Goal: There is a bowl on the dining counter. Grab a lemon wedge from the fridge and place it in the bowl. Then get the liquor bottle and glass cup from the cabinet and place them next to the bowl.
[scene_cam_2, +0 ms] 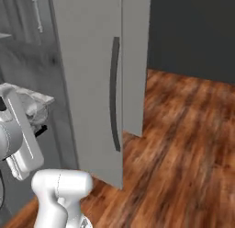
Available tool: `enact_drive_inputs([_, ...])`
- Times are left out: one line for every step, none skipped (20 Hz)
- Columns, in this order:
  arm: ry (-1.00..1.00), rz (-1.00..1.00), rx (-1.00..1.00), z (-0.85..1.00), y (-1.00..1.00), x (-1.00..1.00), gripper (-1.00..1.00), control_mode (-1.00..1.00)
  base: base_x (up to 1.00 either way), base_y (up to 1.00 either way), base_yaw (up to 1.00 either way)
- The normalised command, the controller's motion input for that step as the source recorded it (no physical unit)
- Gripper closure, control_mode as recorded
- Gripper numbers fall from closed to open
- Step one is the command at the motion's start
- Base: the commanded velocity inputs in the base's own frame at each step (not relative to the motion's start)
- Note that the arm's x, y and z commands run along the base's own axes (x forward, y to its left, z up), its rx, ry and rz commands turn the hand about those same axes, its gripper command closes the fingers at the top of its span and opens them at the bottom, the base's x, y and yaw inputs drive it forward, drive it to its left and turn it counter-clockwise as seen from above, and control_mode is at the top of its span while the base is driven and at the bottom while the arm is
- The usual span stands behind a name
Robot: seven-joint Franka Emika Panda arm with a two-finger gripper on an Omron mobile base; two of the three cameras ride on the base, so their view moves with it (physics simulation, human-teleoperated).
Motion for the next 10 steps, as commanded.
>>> enact_drive_inputs([0.0,0.0,0.0,0.0,0.0,0.0,1.0,1.0,0.0,-0.12,-0.7])
enact_drive_inputs([0.0,0.0,0.0,0.0,0.0,0.0,1.0,1.0,0.05,-0.17,-0.69])
enact_drive_inputs([0.0,0.0,0.0,0.0,0.0,0.0,1.0,1.0,0.13,-0.25,-0.68])
enact_drive_inputs([0.0,0.0,0.0,0.0,0.0,0.0,1.0,1.0,0.16,-0.37,-0.66])
enact_drive_inputs([0.0,0.0,0.0,0.0,0.0,0.0,1.0,1.0,0.24,-0.49,-0.62])
enact_drive_inputs([0.0,0.0,0.0,0.0,0.0,0.0,1.0,1.0,0.32,-0.49,-0.6])
enact_drive_inputs([0.0,0.0,0.0,0.0,0.0,0.0,1.0,1.0,0.38,-0.49,-0.57])
enact_drive_inputs([0.0,0.0,0.0,0.0,0.0,0.0,1.0,1.0,0.45,-0.45,-0.56])
enact_drive_inputs([0.0,0.0,0.0,0.0,0.0,0.0,1.0,1.0,0.56,-0.4,-0.54])
enact_drive_inputs([0.0,0.0,0.0,0.0,0.0,0.0,1.0,1.0,0.66,-0.38,-0.51])
